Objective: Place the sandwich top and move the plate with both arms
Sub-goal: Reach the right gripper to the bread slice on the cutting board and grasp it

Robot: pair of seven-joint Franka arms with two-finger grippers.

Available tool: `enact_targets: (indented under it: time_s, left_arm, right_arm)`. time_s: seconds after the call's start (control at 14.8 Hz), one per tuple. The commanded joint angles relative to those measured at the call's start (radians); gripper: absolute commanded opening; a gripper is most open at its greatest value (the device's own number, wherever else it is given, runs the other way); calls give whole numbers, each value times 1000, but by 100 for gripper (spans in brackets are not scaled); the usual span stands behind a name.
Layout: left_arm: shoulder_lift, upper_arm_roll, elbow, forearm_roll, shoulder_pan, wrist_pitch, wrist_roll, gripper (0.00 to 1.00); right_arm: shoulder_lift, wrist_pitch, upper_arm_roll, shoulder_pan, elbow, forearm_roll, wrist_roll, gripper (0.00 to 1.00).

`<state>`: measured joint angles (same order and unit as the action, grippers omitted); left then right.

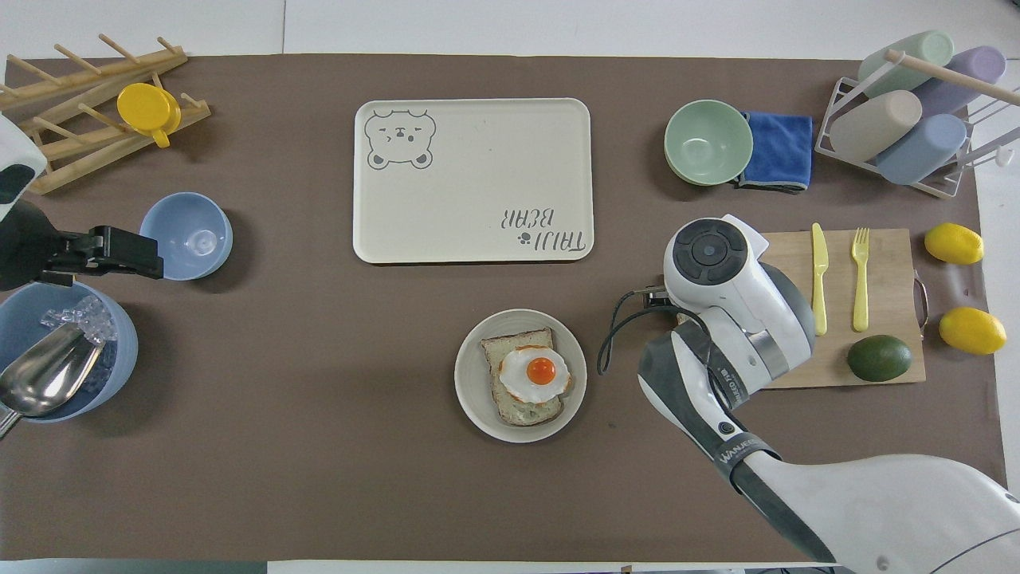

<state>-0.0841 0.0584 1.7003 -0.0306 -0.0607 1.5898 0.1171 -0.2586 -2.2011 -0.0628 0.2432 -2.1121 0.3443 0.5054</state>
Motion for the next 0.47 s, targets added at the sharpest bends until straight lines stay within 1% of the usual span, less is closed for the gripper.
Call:
enact_targets:
  time_s: [0.0, 0.2, 0.34, 0.41]
  left_arm:
    - [-13, 4, 6, -2, 10, -4, -5, 100]
    - [-13, 4, 6, -2, 10, -4, -7, 100]
    - [-13, 4, 6, -2, 10, -4, -7, 100]
    - [-13, 4, 6, -2, 10, -4, -7, 100]
  right_arm:
    - [-1, 10, -8, -12, -6, 44, -16, 99]
    - [-1, 49, -9, -7, 7, 73, -16, 98]
    - [-1, 61, -11, -7, 11, 79, -16, 87]
    - [-1, 63, -17, -7, 12, 84, -16, 78]
